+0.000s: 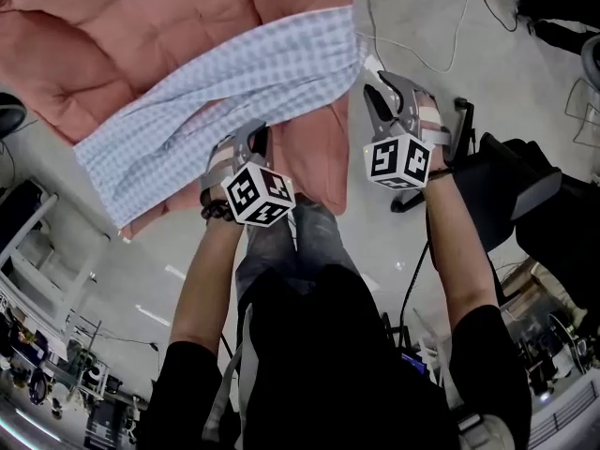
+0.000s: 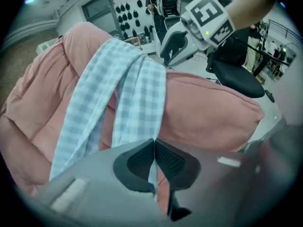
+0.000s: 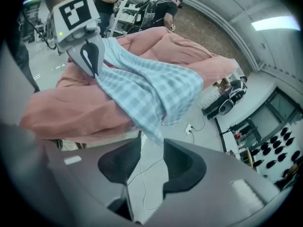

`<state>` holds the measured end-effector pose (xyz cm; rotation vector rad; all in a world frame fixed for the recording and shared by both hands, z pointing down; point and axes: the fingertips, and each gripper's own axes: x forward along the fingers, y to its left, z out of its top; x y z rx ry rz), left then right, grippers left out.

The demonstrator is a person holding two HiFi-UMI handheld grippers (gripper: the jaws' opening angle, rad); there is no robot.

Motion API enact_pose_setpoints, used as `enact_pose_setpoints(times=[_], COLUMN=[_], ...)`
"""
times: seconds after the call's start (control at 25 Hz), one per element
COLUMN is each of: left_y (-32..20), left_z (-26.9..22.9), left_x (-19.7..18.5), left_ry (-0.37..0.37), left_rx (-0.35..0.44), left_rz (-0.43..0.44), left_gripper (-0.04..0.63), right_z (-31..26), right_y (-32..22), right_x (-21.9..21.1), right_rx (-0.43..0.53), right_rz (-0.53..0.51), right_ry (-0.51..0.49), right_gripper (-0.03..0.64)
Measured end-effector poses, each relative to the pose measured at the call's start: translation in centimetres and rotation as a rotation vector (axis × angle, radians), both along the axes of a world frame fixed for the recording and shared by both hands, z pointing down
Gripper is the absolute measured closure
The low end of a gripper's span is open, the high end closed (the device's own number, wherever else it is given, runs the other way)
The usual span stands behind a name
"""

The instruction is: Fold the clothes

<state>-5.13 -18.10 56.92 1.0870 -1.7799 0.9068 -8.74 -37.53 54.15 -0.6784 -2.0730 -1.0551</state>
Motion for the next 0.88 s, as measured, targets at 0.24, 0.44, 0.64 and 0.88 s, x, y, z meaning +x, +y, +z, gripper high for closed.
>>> enact_pose_setpoints(times=[0.24,0.44,0.64,0.88], left_y=[0.9,0.8,0.4,-0.2], left_z=[-1.4,-2.4,-3.0,-4.0], left_x=[-0.3,0.3,1.2,3.4], left_ry=[0.055,0.073,0.09,0.122], left_rx=[0.1,0.148,0.187,0.224], left_rz=[-0.069,-0.082,-0.08,-0.035], left_gripper=[0.583,0.583,0.583,0.584], right_z=[2.4,3.0,2.5,1.5], right_y=[-0.4,0.5,0.0,-3.0], right_x=[-3.2,-4.7,-4.1,1.2], right_rx=[0.131,0.182,0.177,0.157], right_rz=[-0.08,-0.146,-0.109,0.0], right_ry=[-0.016,-0.059,-0.092,-0.086], right_gripper=[0.46,0.463,0.609,0.609])
